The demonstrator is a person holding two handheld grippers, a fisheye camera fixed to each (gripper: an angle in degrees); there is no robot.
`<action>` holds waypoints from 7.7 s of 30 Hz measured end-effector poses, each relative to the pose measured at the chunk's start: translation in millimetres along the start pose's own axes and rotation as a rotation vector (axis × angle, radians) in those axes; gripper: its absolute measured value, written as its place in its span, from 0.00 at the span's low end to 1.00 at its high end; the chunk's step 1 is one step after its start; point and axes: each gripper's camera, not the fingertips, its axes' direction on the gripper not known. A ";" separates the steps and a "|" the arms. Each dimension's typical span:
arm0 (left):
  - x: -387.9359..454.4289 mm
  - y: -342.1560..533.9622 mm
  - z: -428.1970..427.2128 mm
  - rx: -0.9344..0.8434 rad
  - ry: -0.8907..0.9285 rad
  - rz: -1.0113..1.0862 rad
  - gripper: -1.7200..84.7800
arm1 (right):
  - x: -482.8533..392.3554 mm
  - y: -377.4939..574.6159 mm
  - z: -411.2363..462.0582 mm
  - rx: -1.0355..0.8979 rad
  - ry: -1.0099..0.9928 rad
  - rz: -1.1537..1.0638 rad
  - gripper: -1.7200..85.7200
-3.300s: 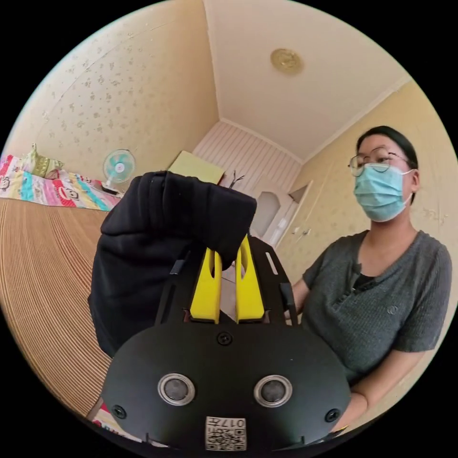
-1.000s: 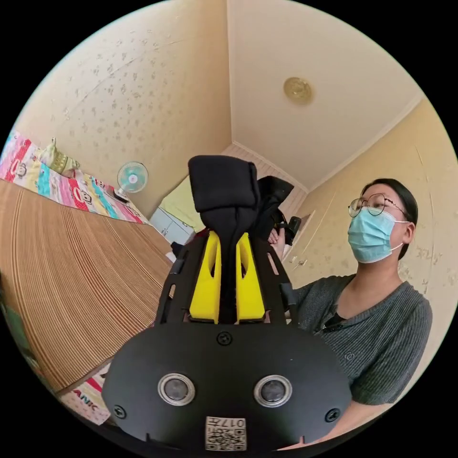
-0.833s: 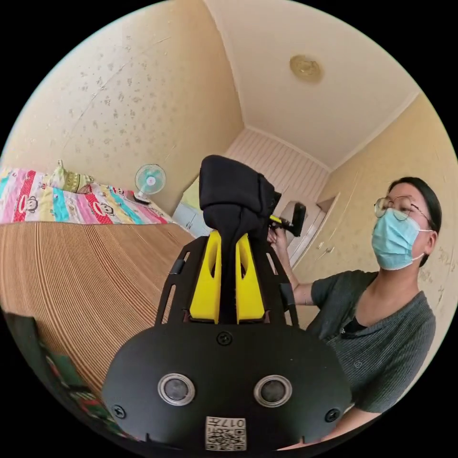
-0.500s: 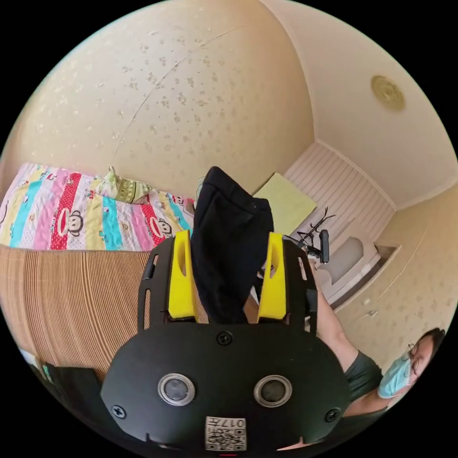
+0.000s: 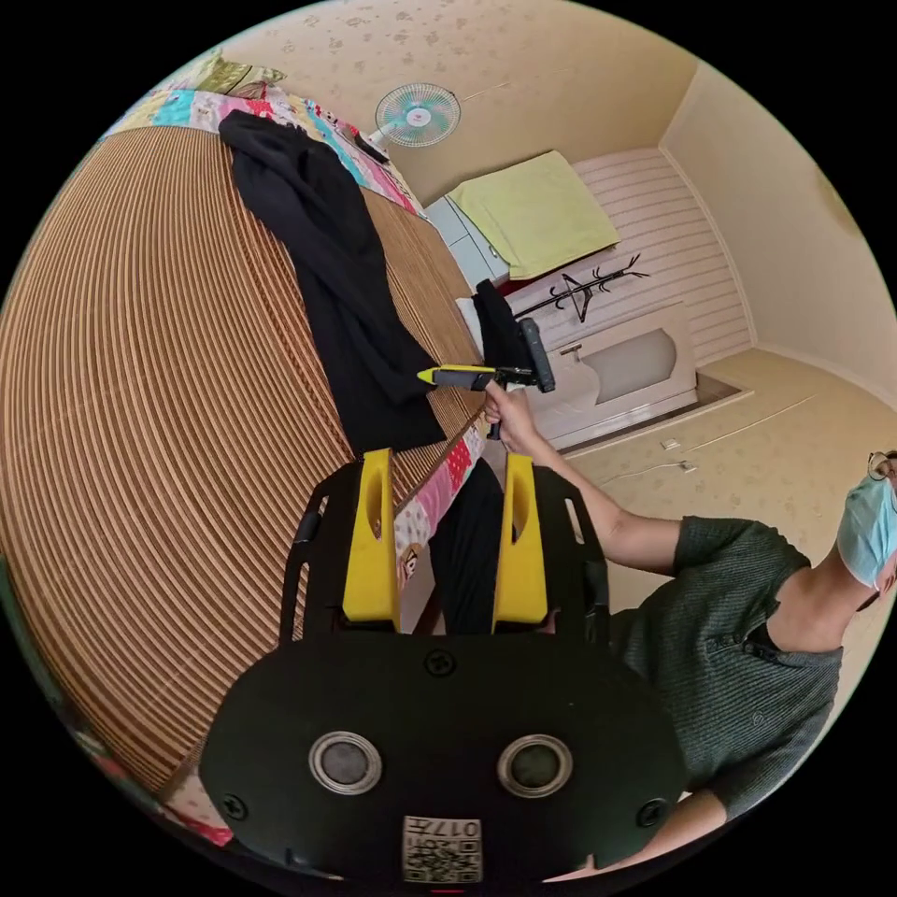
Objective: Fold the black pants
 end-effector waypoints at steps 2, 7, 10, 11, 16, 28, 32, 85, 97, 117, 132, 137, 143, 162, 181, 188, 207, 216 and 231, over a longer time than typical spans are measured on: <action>4.5 27.5 -2.7 0.046 0.028 -0.029 0.21 | -4.3 13.0 -21.0 0.105 -0.012 -0.026 0.08; 24.3 99.6 -49.2 0.240 0.063 -0.087 0.21 | -42.9 7.2 -160.8 0.445 -0.132 -0.113 0.06; 35.2 126.2 -69.9 0.304 0.005 -0.102 0.21 | -116.3 15.8 -231.2 0.560 -0.304 -0.386 0.06; 35.6 130.5 -72.6 0.310 -0.019 -0.113 0.21 | -145.8 19.1 -237.0 0.548 -0.367 -0.477 0.06; 35.2 171.8 -101.0 0.389 -0.210 -0.284 0.19 | -190.5 20.4 -183.1 0.322 -0.316 -0.560 0.04; 39.0 71.6 -109.7 0.250 -0.455 -0.176 0.19 | -5.5 20.5 -91.6 -0.099 -0.032 -0.337 0.03; 41.7 35.0 -105.5 0.239 -0.532 -0.156 0.19 | 14.2 41.5 -130.8 -0.212 0.108 -0.401 0.02; -24.0 206.3 -58.4 -0.025 -0.382 -0.281 0.07 | 114.9 195.7 -363.0 -0.124 -0.641 -0.258 0.08; -25.7 275.8 -99.9 0.123 -0.243 -0.352 0.11 | 327.8 238.7 -438.5 0.181 -0.250 0.398 0.17; -62.9 197.2 -54.4 -0.135 -0.299 -0.334 0.01 | 328.0 301.4 -448.5 0.286 -0.729 0.164 0.05; -22.4 137.9 -64.2 -0.012 0.047 -0.170 0.21 | 214.8 272.9 -514.7 0.253 -0.962 -0.248 0.04; -36.9 78.4 -25.9 -0.042 0.018 -0.141 0.20 | 102.8 214.1 -450.7 -0.001 -0.919 -0.377 0.05; -104.1 77.7 5.6 -0.124 0.154 -0.197 0.05 | 81.2 173.5 -419.8 -0.170 -0.946 -0.479 0.05; -159.7 99.8 6.8 -0.129 0.232 -0.159 0.03 | 226.1 -269.9 -303.4 0.047 -0.188 0.181 0.07; -182.5 194.6 -53.7 -0.057 0.087 -0.368 0.07 | -21.6 -255.8 -252.7 0.245 -0.515 -0.088 0.05; -181.0 182.8 -35.9 -0.100 0.049 -0.324 0.10 | 54.6 -55.3 -267.4 0.226 -0.496 -0.203 0.07; -151.5 227.1 -30.7 -0.041 -0.128 -0.355 0.06 | 154.0 205.6 -225.1 -0.033 -0.614 -0.022 0.12; -124.2 230.8 -16.2 -0.024 -0.235 -0.320 0.02 | 137.5 237.9 -249.0 0.093 -0.466 -0.087 0.11; -113.9 256.3 -1.6 -0.027 -0.264 -0.247 0.02 | 188.5 256.2 -249.6 0.069 -0.533 0.000 0.06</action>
